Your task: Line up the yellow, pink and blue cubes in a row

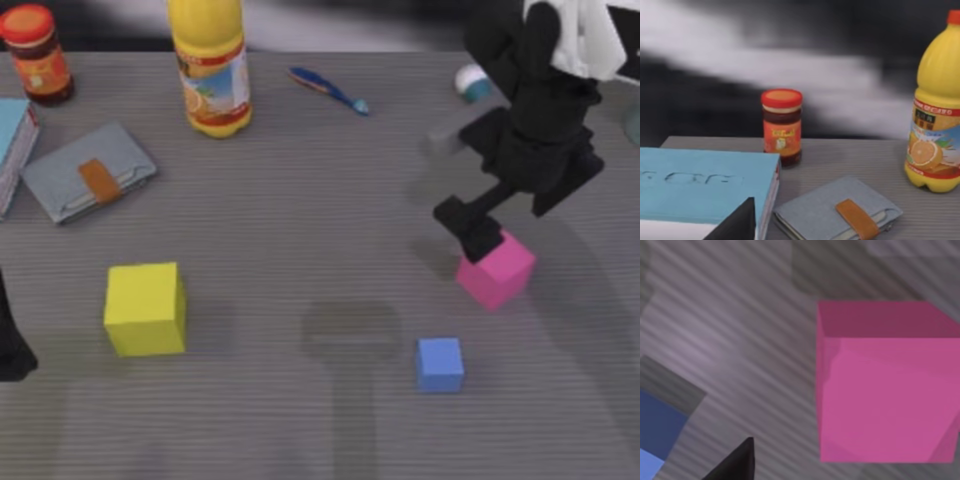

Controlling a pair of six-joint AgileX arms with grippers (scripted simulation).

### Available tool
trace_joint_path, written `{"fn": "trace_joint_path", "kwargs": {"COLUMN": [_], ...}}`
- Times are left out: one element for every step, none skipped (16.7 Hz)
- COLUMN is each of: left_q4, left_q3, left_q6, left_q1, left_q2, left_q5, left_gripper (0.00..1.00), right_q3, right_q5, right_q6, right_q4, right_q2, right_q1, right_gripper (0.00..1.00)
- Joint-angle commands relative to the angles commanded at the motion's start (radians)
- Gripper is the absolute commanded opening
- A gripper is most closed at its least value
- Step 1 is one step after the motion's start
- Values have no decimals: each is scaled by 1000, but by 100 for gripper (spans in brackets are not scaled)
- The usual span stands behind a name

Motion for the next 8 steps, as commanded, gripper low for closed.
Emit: {"fn": "trace_joint_path", "kwargs": {"left_q4": [0,0,0,0,0,0,0,0], "left_q3": [0,0,0,0,0,0,0,0], "left_q6": [0,0,0,0,0,0,0,0], "left_q1": [0,0,0,0,0,0,0,0], "left_q2": [0,0,0,0,0,0,0,0], "left_q5": [0,0,0,0,0,0,0,0], "left_gripper": [100,100,100,100,100,100,100,100], "right_q3": [0,0,0,1,-1,-10,-25,-45], "right_q5": [0,0,0,0,0,0,0,0], "right_q6": [0,0,0,0,0,-1,-1,-1], "right_q4": [0,0,0,0,3,17,40,73], "right_q2": [0,0,0,2,3,8,18,31], "right_q1": [0,0,0,-4,-4,-3,-2,-1], "right_gripper": [100,100,100,100,100,100,100,100]}}
